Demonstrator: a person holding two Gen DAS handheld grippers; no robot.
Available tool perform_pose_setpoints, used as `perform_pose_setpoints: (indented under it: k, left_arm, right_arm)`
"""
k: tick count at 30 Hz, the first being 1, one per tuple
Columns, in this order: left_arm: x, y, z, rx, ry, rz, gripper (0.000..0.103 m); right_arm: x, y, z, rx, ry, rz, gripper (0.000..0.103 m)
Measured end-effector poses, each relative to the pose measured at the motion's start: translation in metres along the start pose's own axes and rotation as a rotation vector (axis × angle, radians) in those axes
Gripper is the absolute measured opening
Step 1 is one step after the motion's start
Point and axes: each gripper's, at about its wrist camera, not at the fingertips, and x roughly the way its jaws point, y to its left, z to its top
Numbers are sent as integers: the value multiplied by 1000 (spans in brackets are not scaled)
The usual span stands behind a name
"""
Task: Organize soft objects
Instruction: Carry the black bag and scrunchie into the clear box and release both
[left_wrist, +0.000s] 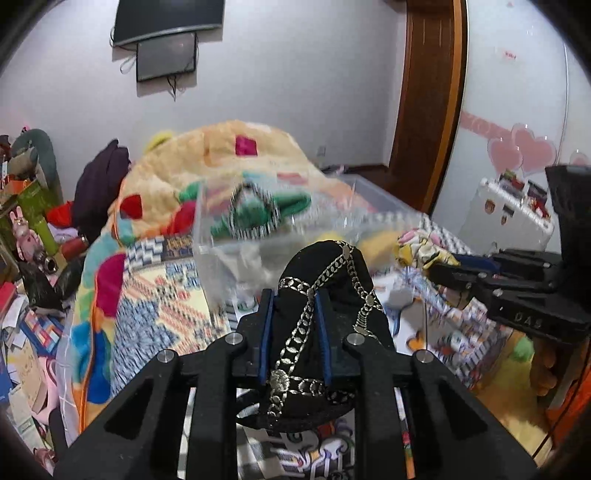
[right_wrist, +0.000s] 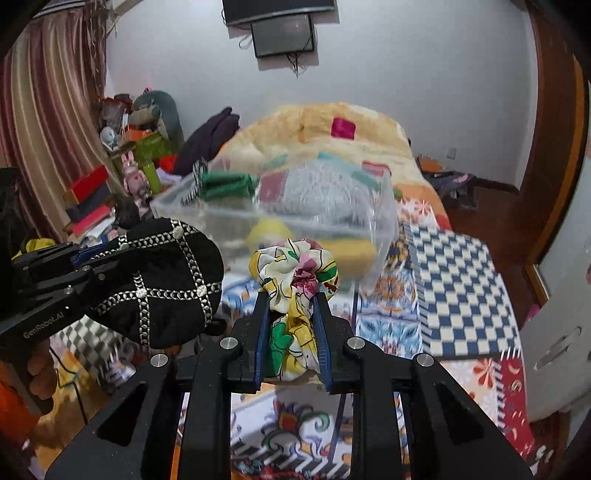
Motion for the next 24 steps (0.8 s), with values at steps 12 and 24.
perform_pose_setpoints:
  k: [12,24]
  left_arm:
    - [-15,6,56,-53,-170,5,21]
    - [33,-2,88,-70,-147,40,21]
  right_arm:
    - [-11,4,44,-4,-136,-9,21]
    - [1,-2,71,33,-176,-17,21]
